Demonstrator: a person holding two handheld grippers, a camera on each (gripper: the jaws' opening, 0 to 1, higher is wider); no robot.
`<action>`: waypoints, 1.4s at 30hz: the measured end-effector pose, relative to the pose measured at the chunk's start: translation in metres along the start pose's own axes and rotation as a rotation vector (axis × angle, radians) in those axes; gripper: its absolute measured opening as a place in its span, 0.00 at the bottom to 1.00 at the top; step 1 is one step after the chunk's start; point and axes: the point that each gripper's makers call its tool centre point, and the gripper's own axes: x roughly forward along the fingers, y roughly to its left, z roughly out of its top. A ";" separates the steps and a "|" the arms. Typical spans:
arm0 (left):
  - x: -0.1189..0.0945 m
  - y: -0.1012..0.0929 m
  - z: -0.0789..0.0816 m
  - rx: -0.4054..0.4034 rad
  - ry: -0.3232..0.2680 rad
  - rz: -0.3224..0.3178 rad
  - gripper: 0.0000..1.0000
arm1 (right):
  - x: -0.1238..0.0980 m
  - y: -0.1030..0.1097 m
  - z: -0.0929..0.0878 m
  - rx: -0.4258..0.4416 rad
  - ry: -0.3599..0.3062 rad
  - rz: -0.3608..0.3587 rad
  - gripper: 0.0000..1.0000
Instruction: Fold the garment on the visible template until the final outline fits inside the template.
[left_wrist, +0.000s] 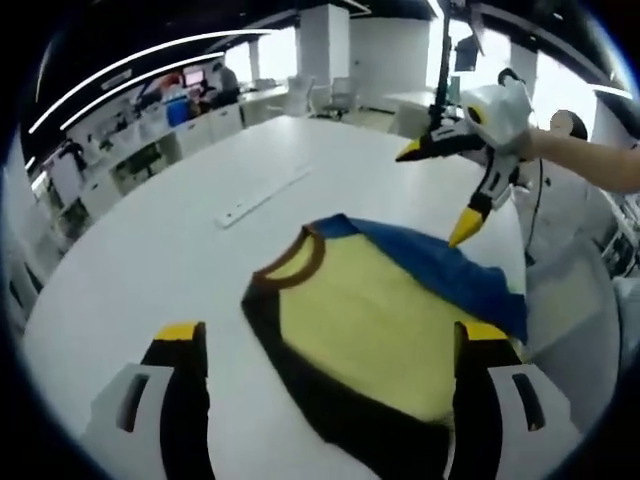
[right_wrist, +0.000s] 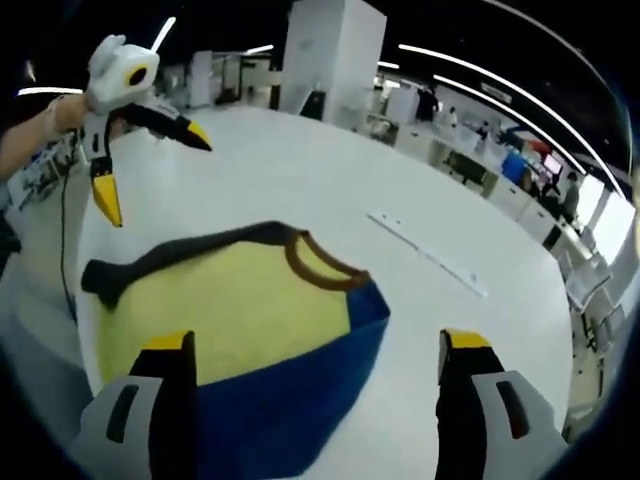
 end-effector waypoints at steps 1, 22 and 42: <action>-0.001 -0.002 0.000 -0.001 -0.002 -0.002 1.00 | -0.001 0.000 0.001 -0.003 -0.004 -0.003 1.00; -0.031 -0.023 -0.001 -0.002 -0.053 -0.005 1.00 | -0.026 0.024 0.005 -0.007 -0.032 0.009 1.00; -0.059 -0.050 -0.014 -0.038 -0.095 -0.008 1.00 | -0.057 0.050 -0.006 0.008 -0.058 0.003 1.00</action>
